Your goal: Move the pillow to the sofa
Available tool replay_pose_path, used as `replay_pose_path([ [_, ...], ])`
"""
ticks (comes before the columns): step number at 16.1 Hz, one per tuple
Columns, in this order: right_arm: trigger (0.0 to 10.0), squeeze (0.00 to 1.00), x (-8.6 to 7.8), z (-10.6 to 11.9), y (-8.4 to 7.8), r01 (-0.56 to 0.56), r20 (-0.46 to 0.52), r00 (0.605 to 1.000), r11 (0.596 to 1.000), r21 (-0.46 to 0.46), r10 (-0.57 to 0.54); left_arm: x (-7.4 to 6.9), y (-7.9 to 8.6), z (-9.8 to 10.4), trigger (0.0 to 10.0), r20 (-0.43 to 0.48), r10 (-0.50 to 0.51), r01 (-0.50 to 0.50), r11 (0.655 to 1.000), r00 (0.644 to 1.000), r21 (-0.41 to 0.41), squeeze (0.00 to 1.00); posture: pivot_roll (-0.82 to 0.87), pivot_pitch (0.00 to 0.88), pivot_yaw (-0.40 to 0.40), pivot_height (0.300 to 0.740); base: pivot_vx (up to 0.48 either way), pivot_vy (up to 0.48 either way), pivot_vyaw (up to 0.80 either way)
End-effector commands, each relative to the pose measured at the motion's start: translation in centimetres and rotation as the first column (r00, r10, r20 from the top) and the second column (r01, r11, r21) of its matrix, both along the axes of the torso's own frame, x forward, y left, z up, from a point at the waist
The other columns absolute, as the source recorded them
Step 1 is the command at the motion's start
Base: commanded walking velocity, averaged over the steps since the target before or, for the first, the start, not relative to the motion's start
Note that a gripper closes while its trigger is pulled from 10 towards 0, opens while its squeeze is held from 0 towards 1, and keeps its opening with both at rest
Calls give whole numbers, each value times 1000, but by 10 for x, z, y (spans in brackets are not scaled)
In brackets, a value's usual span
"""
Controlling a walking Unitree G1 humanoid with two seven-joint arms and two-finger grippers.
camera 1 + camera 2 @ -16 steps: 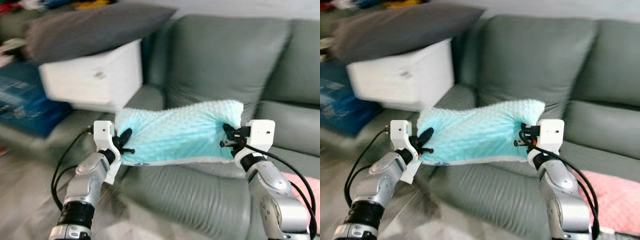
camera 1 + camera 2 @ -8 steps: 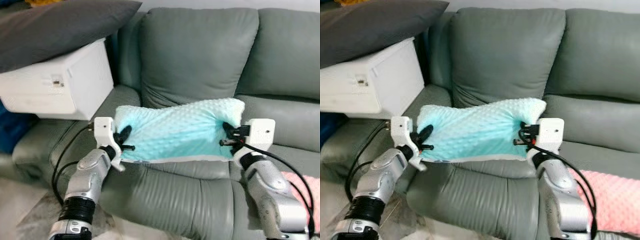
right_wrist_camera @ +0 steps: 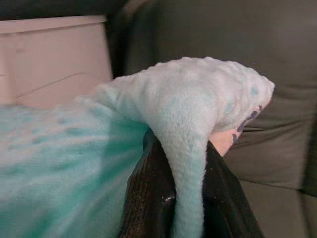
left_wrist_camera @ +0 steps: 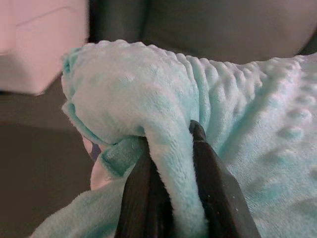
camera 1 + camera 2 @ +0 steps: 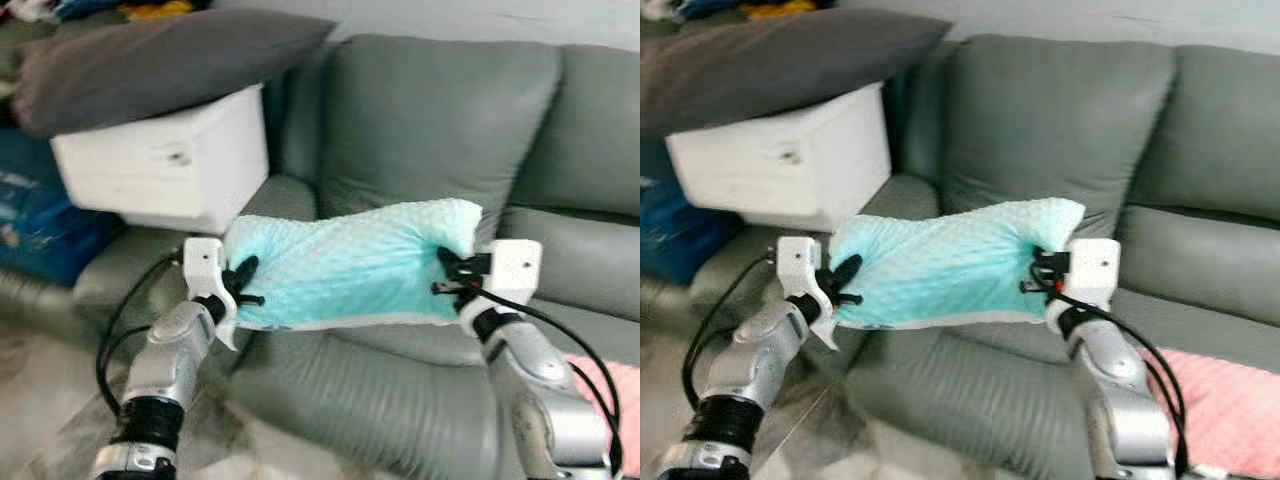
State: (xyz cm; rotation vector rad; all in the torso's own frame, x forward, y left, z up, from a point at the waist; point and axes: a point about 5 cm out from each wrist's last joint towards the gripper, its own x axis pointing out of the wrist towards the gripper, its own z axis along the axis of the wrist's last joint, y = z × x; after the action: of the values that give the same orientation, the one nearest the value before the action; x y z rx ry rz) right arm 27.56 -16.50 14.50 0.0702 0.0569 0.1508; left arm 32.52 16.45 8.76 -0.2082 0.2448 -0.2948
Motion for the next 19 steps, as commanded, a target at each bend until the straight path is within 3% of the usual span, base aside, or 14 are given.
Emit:
replay_pose_path([
  [1,10000,0,1,8,-2,17,38,999,1000,-2,-17,1,0,2,10000,4,-12,12,1000,1000,10,0,-199,0,56,740,0,480,0],
  [5,10000,0,1,7,-2,22,34,999,1000,1,-22,0,-1,0,10000,-1,-11,11,1000,1000,19,0,-198,0,59,740,0,479,0],
  [8,10000,0,0,6,-2,25,28,999,1000,1,-25,0,0,2,10000,17,-3,3,999,1000,33,0,-199,0,60,740,0,84,-154],
  [19,10000,0,1,7,-3,28,24,999,1000,-3,-28,2,-1,5,10000,67,32,-34,999,997,38,0,-206,0,56,740,0,0,-728],
])
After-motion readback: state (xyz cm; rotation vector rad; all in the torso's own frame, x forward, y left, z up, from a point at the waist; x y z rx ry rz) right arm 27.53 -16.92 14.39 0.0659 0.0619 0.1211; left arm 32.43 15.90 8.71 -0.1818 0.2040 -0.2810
